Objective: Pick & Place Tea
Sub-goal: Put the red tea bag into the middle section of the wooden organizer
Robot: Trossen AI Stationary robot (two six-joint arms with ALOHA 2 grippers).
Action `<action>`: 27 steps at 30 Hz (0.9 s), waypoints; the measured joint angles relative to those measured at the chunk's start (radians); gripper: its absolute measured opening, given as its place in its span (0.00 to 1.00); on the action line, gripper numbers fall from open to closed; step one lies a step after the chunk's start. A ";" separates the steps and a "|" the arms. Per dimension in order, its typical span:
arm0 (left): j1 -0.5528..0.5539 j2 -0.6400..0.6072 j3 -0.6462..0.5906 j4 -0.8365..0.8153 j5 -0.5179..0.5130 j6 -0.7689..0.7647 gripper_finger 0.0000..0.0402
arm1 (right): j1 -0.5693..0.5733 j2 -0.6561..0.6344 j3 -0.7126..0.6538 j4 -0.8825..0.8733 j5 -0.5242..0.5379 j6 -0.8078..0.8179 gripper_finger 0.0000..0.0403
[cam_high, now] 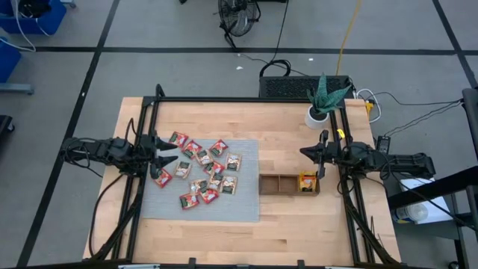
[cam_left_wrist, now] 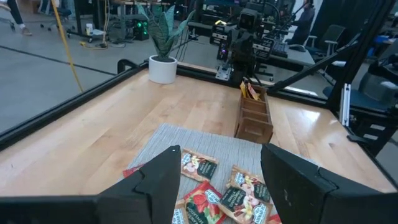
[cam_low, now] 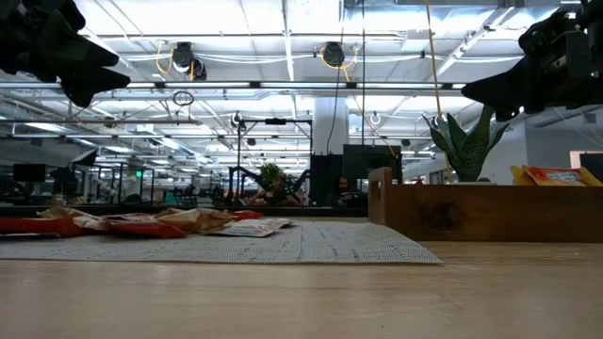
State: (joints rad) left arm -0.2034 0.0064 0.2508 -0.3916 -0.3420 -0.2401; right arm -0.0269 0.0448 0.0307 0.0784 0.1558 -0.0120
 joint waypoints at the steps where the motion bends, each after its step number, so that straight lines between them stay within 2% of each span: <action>1: 0.000 0.000 0.000 0.000 0.000 -0.002 0.56 | 0.000 0.000 0.000 0.000 0.000 0.000 0.00; 11: 0.000 0.000 0.000 0.064 -0.028 0.025 0.56 | 0.000 0.000 0.000 0.000 0.000 0.000 0.00; 19: 0.000 0.000 0.000 0.219 -0.155 0.074 0.56 | 0.000 0.000 -0.001 0.000 0.000 0.000 0.00; 23: 0.000 0.000 0.000 0.199 -0.270 0.162 0.56 | 0.000 0.000 -0.001 0.000 0.000 0.000 0.00; 27: 0.001 0.042 0.001 0.192 -0.458 0.028 0.56 | 0.000 0.000 -0.001 0.000 0.000 0.000 0.00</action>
State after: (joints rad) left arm -0.2021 0.0480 0.2516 -0.1997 -0.7998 -0.2117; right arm -0.0269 0.0452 0.0299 0.0781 0.1556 -0.0120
